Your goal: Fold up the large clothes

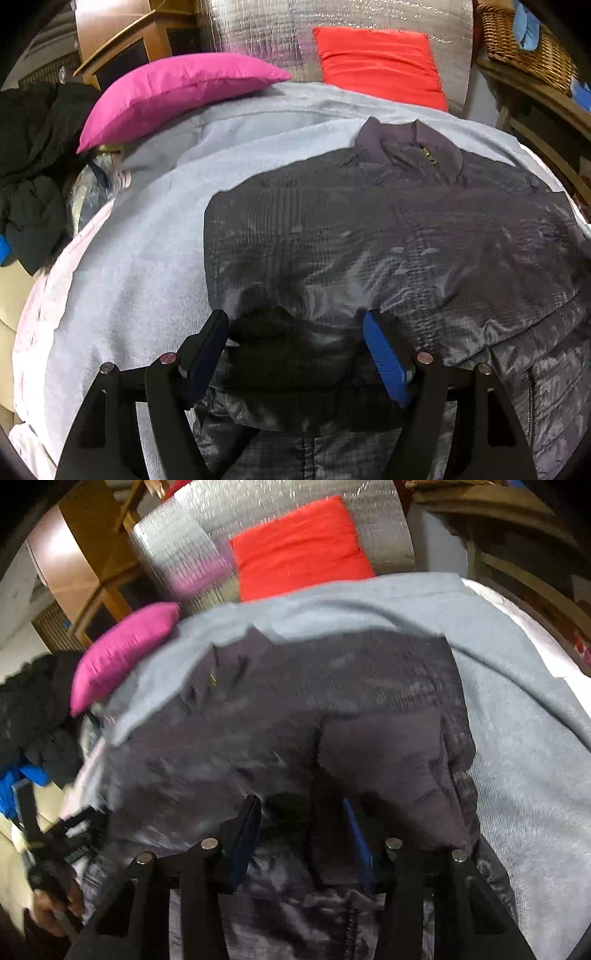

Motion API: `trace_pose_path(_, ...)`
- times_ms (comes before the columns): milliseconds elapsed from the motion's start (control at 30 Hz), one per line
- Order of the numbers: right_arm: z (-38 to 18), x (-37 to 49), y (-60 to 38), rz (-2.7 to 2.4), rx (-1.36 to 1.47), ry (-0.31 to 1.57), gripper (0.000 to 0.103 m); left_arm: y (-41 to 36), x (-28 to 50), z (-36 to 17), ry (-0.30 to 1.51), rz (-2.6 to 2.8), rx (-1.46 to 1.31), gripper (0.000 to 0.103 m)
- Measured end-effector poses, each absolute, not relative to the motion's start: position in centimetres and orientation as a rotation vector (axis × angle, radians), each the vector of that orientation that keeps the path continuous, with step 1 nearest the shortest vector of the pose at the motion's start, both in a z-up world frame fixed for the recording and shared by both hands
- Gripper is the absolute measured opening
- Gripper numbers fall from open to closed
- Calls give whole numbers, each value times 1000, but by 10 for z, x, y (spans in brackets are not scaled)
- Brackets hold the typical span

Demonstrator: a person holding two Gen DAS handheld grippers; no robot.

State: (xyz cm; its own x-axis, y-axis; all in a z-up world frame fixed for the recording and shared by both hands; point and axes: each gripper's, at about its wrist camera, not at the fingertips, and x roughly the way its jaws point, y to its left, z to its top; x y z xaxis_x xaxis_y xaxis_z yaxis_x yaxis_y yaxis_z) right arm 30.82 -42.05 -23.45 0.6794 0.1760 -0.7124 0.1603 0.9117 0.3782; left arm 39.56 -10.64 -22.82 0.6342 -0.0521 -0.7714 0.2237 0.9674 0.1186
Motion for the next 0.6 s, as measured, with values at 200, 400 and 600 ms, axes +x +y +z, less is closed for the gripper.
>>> trace_pose_path(200,-227,337,-412,23,411,764,51,-125,394,-226,812,-140,299,76)
trace_pose_path(400,-257,359,-403,-35,308,877,51,-130,399,-226,797,-130,324,76)
trace_pose_path(600,-232,340,-418,24,418,795,51,-132,400,-227,794,-120,326,76)
